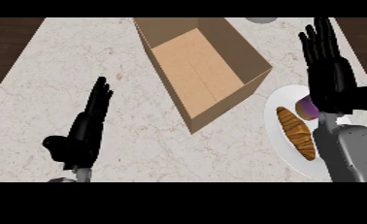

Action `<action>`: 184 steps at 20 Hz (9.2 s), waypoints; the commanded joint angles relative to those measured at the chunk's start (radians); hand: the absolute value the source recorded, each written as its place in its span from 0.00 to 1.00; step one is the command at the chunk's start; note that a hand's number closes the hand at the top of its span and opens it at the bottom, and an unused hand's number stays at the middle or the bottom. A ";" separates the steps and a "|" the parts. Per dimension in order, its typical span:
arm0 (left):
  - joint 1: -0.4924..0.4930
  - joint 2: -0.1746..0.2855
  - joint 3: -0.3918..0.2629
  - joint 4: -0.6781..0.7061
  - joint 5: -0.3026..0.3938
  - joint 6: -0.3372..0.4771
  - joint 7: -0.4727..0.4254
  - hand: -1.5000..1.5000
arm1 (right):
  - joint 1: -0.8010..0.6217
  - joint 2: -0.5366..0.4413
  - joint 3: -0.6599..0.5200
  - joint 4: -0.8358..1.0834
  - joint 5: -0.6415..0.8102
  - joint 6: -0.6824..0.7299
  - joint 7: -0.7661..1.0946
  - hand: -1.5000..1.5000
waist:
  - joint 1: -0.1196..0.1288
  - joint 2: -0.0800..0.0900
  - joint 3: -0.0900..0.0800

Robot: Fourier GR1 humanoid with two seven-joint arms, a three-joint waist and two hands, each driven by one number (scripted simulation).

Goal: Pick the can from the plate and place it in the cardboard box

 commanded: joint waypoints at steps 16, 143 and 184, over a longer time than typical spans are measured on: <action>0.043 0.169 0.110 0.162 -0.107 -0.109 -0.040 0.50 | -0.008 -0.173 -0.287 0.535 0.133 -0.014 -0.352 0.00 | -0.034 0.019 -0.003; -0.036 -0.086 0.385 0.137 -0.393 -0.373 0.077 0.50 | -0.592 0.262 0.012 0.253 1.107 0.352 0.497 1.00 | -0.025 0.019 -0.004; -0.020 -0.099 0.399 0.153 -0.387 -0.389 0.030 0.50 | -0.777 0.093 -0.474 1.001 0.553 -0.180 -0.060 0.00 | -0.029 0.023 -0.003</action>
